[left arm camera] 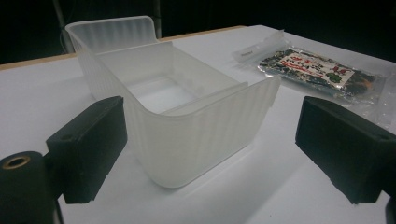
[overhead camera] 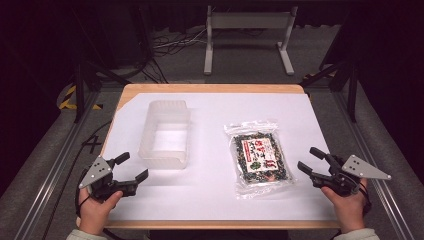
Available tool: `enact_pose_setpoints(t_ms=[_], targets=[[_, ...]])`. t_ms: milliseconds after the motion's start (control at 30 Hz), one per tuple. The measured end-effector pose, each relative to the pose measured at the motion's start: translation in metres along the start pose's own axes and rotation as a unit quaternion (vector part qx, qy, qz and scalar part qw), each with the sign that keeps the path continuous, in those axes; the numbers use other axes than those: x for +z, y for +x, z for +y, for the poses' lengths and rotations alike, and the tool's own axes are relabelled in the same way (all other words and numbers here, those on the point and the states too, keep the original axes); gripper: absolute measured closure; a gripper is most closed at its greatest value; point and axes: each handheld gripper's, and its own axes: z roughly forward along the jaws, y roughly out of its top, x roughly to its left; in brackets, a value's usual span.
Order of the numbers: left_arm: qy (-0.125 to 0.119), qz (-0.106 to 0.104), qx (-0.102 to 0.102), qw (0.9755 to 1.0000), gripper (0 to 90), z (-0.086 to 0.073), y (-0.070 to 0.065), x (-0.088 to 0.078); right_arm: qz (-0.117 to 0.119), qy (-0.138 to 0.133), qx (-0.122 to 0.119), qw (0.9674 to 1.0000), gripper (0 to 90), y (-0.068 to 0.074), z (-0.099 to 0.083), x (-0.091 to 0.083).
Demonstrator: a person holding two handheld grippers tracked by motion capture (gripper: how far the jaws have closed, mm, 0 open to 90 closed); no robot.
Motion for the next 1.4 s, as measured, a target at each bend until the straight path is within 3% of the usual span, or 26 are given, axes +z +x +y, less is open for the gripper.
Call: enact_pose_setpoints(t_ms=[367,467,533,567,667,800,933,1167,1400], targets=[[0.003,0.012,0.002,0.9999,9.9,0.000,0.002,-0.004,0.006,0.001,0.003,1.0000,31.9,-0.006,0.006,0.009],[0.004,0.014,-0.002,0.9999,10.0,0.000,0.002,-0.004,-0.004,0.012,0.005,0.9999,32.0,-0.009,0.010,0.014],[0.003,0.015,-0.003,0.9999,10.0,0.001,0.003,-0.004,-0.021,0.036,0.014,0.9990,33.8,-0.015,0.013,0.019],[0.002,0.016,-0.003,0.9999,10.1,0.002,0.003,-0.004,-0.021,0.038,0.024,0.9988,33.9,-0.021,0.017,0.024],[0.003,0.019,-0.004,0.9998,10.1,0.002,0.003,-0.004,-0.022,0.038,0.020,0.9988,33.6,-0.026,0.023,0.029],[0.007,0.022,-0.005,0.9997,10.2,0.001,0.004,-0.003,-0.011,0.041,0.020,0.9989,32.4,-0.031,0.034,0.038],[0.009,0.021,-0.004,0.9997,10.4,0.001,0.003,-0.001,-0.016,0.056,0.015,0.9982,32.6,-0.038,0.043,0.047],[0.009,0.023,-0.002,0.9997,10.3,0.001,0.002,0.000,-0.013,0.071,0.035,0.9967,32.3,-0.049,0.053,0.064],[0.014,0.019,0.006,0.9997,10.1,0.001,0.001,0.004,-0.007,0.083,0.035,0.9959,31.2,-0.065,0.059,0.086]])
